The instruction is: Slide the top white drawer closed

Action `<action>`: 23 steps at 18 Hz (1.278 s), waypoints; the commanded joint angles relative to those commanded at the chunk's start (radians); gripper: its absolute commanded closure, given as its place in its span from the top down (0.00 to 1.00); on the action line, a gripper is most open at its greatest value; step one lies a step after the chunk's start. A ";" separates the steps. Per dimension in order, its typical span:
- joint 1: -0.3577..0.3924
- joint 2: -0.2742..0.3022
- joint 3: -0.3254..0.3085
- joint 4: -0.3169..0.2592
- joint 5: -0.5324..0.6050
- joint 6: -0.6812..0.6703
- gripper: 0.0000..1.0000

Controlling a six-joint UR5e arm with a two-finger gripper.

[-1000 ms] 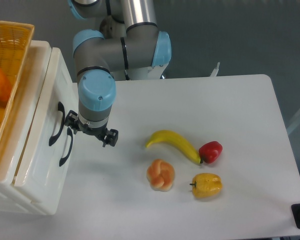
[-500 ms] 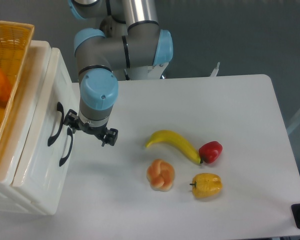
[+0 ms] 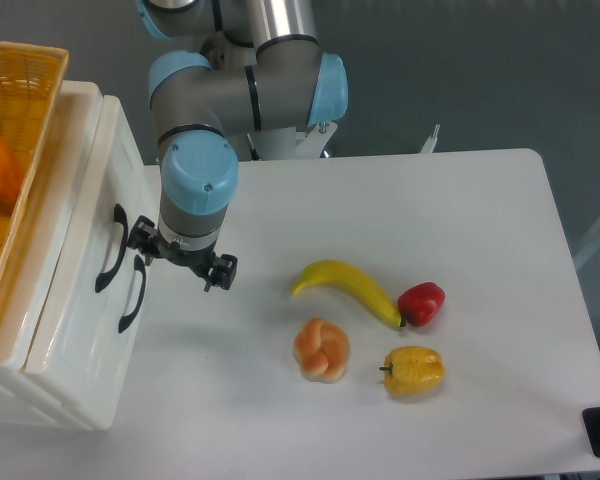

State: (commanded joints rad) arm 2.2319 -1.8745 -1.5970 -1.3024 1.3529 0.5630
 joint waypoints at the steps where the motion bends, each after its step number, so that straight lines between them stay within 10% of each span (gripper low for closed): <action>1: 0.006 -0.002 0.014 0.003 0.014 0.000 1.00; 12: 0.144 -0.031 0.146 0.038 0.178 0.178 1.00; 23: 0.330 0.021 0.111 0.042 0.181 0.445 1.00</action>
State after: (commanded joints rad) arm 2.5616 -1.8531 -1.4864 -1.2609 1.5340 1.0076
